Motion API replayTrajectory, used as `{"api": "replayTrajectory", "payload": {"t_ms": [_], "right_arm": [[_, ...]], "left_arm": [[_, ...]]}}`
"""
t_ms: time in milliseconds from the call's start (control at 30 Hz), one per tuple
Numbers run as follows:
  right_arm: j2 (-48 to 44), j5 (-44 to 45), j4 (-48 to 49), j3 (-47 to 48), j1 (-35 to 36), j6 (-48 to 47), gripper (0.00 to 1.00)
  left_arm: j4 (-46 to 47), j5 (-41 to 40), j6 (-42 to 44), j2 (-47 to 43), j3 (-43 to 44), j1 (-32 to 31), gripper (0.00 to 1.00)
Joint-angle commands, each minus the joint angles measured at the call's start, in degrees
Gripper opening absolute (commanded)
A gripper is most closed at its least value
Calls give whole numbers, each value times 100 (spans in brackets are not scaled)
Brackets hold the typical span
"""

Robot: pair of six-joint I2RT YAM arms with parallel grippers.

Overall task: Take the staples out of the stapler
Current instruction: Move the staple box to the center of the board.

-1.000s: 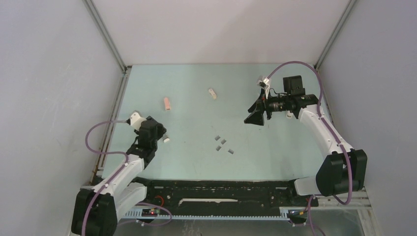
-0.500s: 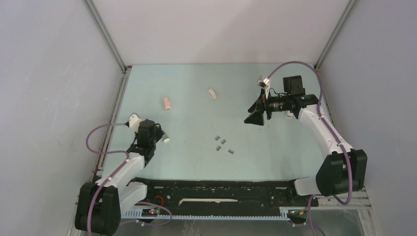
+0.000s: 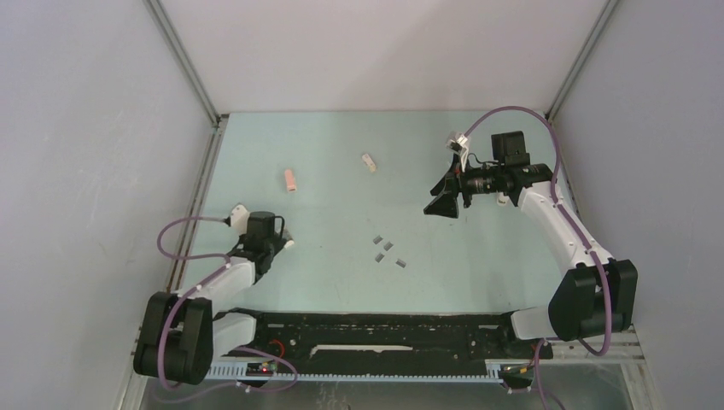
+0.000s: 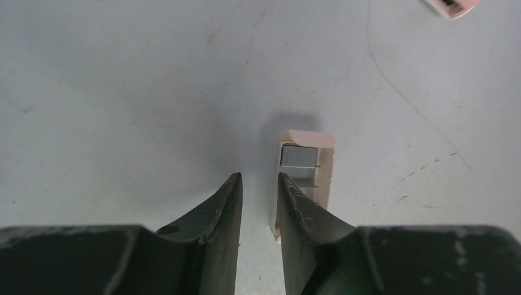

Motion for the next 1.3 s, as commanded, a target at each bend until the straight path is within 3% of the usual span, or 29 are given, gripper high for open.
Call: {"api": "replayTrajectory", "payload": {"t_ms": [0, 533, 900, 1267], "right_arm": [[-8, -84, 99, -1, -27, 58, 85], [11, -89, 90, -6, -23, 48, 85], [20, -112, 92, -4, -18, 35, 85], [2, -128, 85, -2, -18, 27, 85]], "left_arm": [[-94, 13, -108, 204, 408, 49, 31], [-28, 219, 24, 281, 464, 51, 31], [25, 450, 151, 376, 502, 51, 1], [472, 1280, 687, 220, 320, 0, 0]]}}
